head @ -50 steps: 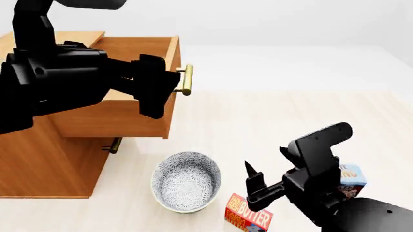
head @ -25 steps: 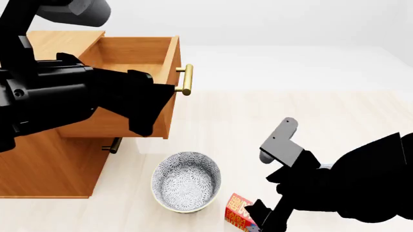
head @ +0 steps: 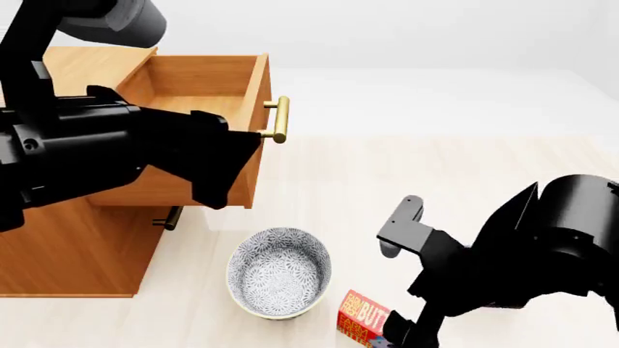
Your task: Put the butter at the back in the top drawer of the cabinet and close it.
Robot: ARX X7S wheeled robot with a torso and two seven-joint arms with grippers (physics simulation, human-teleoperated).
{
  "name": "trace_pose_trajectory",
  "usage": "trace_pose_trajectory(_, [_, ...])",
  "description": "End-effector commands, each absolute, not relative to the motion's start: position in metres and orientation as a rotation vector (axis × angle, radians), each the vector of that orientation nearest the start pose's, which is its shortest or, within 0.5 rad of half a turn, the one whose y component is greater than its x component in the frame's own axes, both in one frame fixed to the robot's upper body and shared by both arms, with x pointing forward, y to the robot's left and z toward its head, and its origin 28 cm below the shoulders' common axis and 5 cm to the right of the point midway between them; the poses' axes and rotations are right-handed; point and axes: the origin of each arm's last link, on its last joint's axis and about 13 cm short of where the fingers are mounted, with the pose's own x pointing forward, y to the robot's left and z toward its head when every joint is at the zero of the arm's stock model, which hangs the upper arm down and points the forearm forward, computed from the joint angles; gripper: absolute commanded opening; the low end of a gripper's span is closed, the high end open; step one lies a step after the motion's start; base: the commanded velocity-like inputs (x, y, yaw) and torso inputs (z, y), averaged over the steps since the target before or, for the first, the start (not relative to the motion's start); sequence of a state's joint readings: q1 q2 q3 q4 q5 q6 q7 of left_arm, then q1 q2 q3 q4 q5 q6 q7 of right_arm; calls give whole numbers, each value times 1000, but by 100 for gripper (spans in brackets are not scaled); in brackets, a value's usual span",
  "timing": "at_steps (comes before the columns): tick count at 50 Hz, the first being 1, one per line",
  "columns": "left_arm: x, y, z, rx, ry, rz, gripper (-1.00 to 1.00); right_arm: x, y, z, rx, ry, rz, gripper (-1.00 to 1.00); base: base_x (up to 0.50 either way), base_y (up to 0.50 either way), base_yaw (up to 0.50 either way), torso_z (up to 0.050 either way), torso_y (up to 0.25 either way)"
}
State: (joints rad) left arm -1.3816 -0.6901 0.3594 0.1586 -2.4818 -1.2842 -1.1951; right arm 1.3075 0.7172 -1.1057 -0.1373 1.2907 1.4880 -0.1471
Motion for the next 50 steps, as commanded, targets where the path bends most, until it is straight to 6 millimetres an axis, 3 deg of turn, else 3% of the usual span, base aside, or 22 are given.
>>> trace_pose_trajectory(1, [204, 245, 351, -10, 387, -603, 100, 282, -147, 198, -569, 1154, 830, 100, 0, 0, 0, 0, 0])
trace_pose_trajectory(21, [205, 244, 348, -7, 397, -608, 100, 300, -137, 167, -610, 1213, 835, 100, 0, 0, 0, 0, 0])
trace_pose_trajectory(50, [204, 243, 348, -5, 405, -612, 100, 305, -135, 124, -593, 1307, 875, 100, 0, 0, 0, 0, 0])
